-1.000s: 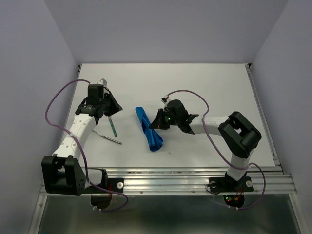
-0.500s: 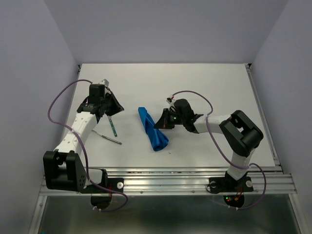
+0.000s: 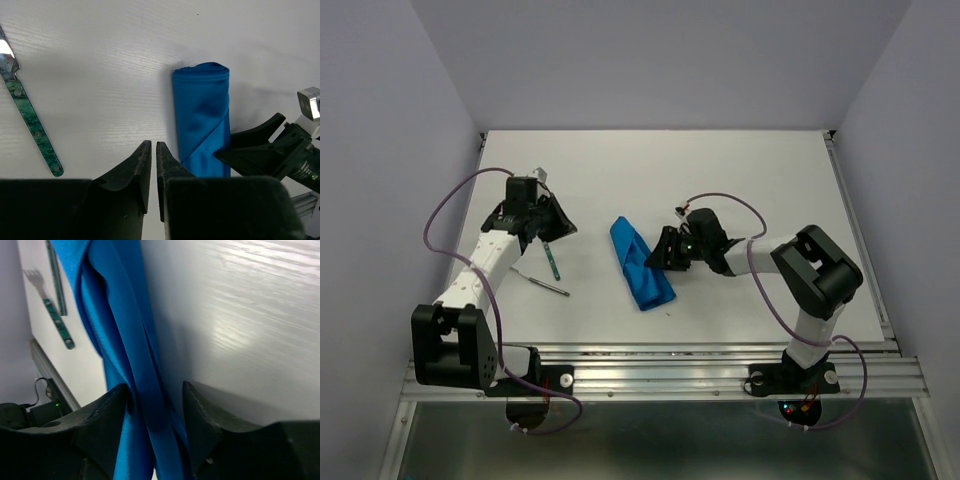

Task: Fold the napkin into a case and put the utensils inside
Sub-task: Turn over the smaller rectangle-folded napkin at the center of the board.

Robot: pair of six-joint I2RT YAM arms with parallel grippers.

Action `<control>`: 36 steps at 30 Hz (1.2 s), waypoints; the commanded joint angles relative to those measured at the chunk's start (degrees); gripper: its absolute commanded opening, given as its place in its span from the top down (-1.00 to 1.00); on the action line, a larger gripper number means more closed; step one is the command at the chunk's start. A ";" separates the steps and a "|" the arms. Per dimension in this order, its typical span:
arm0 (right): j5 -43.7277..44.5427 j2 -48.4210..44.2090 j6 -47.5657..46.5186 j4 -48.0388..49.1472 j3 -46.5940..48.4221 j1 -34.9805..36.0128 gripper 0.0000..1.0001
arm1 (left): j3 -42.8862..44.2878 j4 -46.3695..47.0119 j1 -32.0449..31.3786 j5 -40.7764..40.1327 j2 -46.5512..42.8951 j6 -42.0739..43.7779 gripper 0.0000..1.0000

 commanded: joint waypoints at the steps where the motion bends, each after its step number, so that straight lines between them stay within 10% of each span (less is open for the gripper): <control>1: 4.03 -2.09 -1.93 -1.24 -0.83 -0.86 -0.20 | -1.22 2.04 0.37 1.39 0.36 1.27 0.59; 19: 17.83 -13.25 -6.24 -16.88 -0.57 -1.91 -0.37 | 1.24 10.56 -12.19 3.50 11.34 -3.64 0.59; 28: 17.84 -18.88 -6.42 -23.47 0.92 0.18 0.78 | 7.47 14.17 -14.57 5.52 21.18 -5.06 0.71; 36: 19.07 -19.68 -3.96 -25.68 0.84 6.78 0.80 | 10.73 14.61 -14.92 5.70 27.77 -4.70 0.72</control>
